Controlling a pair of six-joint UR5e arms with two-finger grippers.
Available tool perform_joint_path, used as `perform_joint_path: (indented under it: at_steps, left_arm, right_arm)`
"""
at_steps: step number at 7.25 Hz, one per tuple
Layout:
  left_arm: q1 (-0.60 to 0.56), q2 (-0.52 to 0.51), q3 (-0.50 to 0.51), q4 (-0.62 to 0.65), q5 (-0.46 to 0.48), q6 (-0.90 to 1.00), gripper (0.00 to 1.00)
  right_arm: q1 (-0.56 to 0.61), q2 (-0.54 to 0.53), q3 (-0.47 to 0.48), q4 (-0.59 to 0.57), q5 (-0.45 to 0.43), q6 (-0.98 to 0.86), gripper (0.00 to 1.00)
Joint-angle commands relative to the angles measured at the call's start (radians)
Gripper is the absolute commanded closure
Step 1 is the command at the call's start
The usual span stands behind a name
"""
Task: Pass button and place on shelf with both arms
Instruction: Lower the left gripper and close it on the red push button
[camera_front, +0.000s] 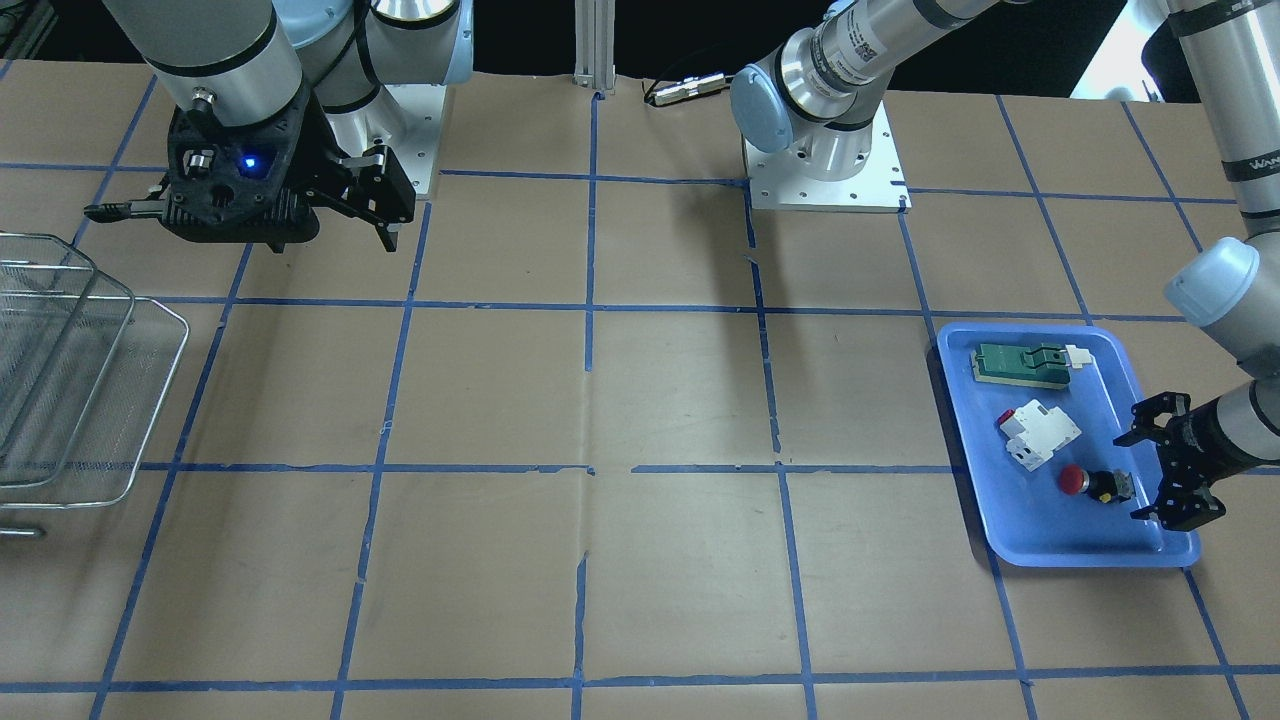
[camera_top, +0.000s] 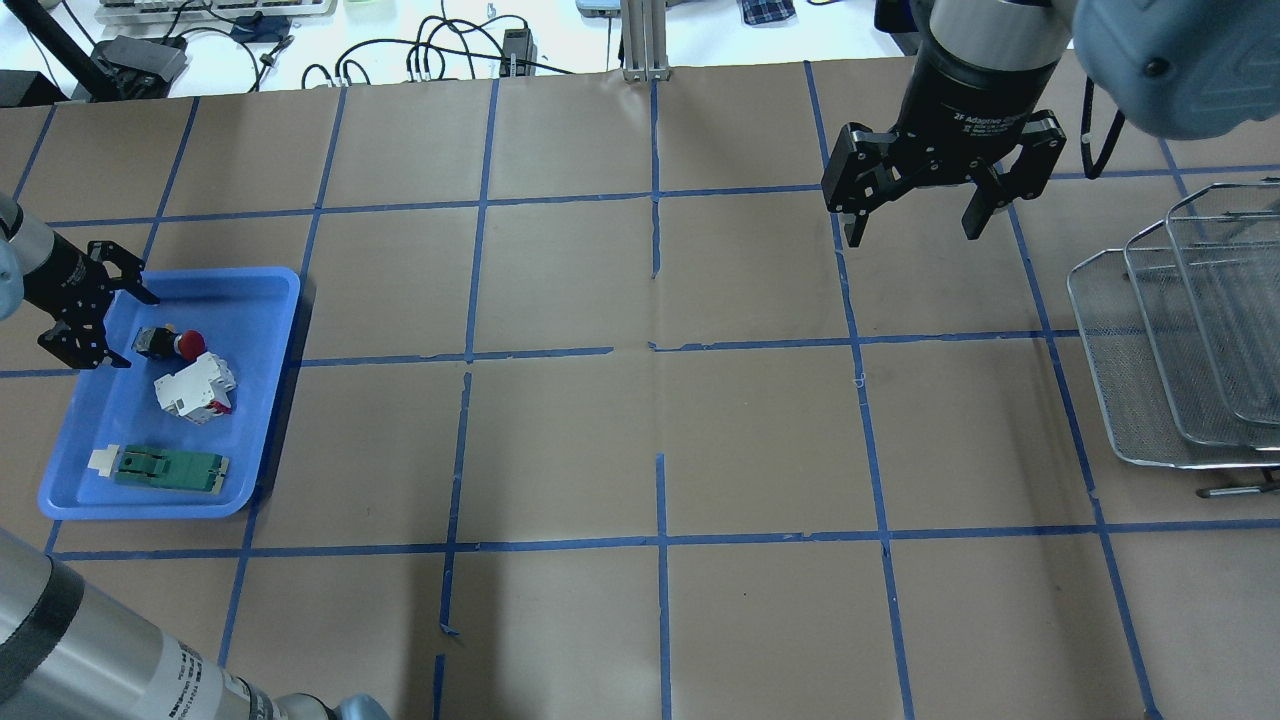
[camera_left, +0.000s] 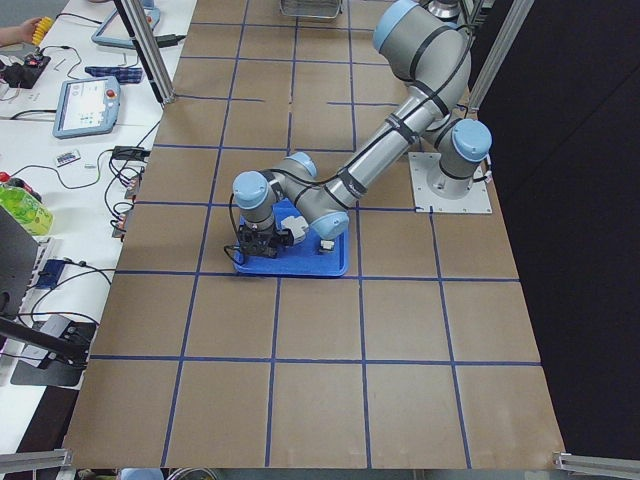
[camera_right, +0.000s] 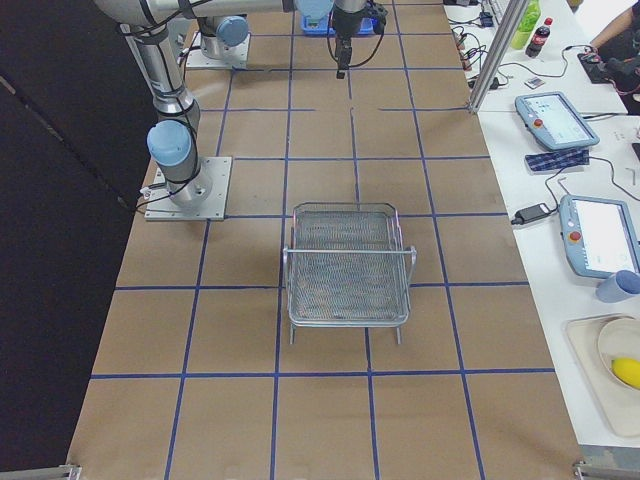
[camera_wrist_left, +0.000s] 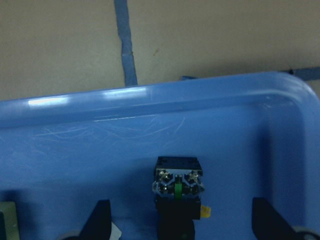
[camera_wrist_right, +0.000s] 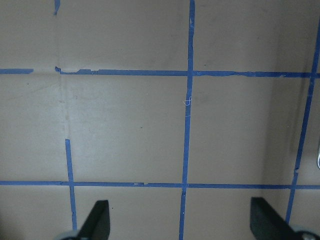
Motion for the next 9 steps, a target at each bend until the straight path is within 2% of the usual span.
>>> perform_joint_path:
  at_steps: [1, 2, 3, 4, 5, 7, 9]
  left_arm:
    - [0.005, -0.025, -0.002, 0.000, 0.004, -0.064, 0.01]
    - [0.005, -0.031, 0.000, 0.000, 0.004, -0.063, 0.01]
    - [0.005, -0.033, -0.002, 0.000, 0.003, -0.060, 0.09]
    - [0.005, -0.033, -0.002, 0.000, -0.002, -0.057, 0.61]
    - [0.005, -0.025, 0.000, 0.002, -0.012, -0.052, 1.00]
    - [0.005, -0.010, 0.000, 0.002, -0.034, -0.040, 1.00]
    - [-0.006, 0.051, 0.000, -0.032, -0.033, -0.024, 1.00]
  right_arm:
    - [-0.001, 0.000, 0.000, 0.001, 0.000, 0.000, 0.00]
    - [0.001, 0.000, 0.000, 0.001, 0.000, 0.000, 0.00]
    - [0.001, 0.000, 0.000, 0.001, -0.001, 0.000, 0.00]
    - [0.001, 0.000, 0.000, 0.001, 0.000, 0.000, 0.00]
    - [-0.001, 0.000, 0.000, 0.001, 0.000, 0.000, 0.00]
    - [-0.007, -0.002, -0.006, 0.002, -0.002, -0.006, 0.00]
    - [-0.019, -0.023, -0.009, 0.012, -0.033, -0.006, 0.00]
